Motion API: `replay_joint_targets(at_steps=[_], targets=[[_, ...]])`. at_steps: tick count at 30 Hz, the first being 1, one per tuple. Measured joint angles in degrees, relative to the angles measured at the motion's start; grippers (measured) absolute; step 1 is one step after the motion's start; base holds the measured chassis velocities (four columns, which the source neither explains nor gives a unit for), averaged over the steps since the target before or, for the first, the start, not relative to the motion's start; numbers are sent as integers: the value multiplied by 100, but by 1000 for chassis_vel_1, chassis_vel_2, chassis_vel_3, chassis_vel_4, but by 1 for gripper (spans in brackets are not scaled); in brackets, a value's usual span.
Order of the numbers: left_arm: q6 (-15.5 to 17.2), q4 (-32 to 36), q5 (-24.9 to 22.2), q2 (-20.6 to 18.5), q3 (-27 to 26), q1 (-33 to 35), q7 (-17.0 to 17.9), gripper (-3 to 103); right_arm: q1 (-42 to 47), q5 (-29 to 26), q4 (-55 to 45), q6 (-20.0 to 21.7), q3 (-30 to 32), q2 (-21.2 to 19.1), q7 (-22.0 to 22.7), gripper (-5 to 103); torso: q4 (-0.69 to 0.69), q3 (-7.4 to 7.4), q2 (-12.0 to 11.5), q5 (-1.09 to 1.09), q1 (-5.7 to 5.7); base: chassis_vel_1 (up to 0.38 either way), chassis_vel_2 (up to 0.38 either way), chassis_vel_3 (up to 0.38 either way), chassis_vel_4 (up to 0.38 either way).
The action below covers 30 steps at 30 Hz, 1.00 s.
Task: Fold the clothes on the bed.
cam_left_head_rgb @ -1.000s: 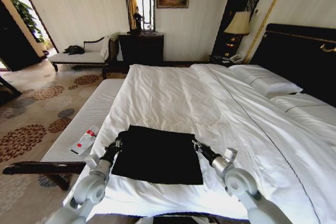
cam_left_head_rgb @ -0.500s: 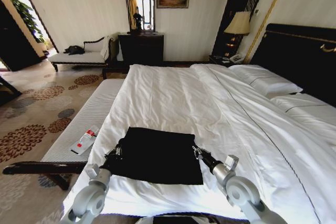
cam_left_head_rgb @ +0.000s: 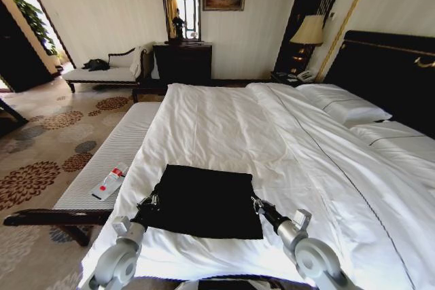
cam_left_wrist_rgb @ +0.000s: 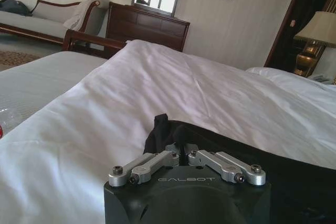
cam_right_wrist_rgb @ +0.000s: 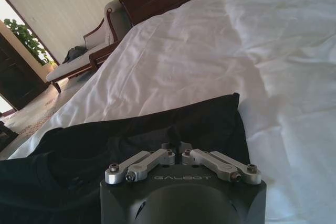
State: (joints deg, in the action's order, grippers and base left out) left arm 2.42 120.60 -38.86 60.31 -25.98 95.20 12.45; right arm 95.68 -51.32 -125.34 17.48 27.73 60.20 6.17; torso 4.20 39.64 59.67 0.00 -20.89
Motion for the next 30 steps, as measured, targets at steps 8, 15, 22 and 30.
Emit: replay_joint_targets(at_steps=[8,15,22,30], targets=[[-95,68,93,84,-124,391,-110,2,231,128,-36,-36,-1,44,-60,1,-1,0,0,0,0,0,0,0,0],[-114,17,119,96,-131,400,-114,2,383,237,-10,-88,8,90,-130,1,0,0,0,0,0,0,0,0,0],[-138,-25,158,99,-142,485,-115,2,506,261,16,-121,36,114,-160,1,-1,0,0,-1,0,0,0,0,0],[-131,-44,279,97,-40,796,-86,2,615,527,180,-176,-153,342,-208,-2,0,0,0,0,0,0,0,0,0]])
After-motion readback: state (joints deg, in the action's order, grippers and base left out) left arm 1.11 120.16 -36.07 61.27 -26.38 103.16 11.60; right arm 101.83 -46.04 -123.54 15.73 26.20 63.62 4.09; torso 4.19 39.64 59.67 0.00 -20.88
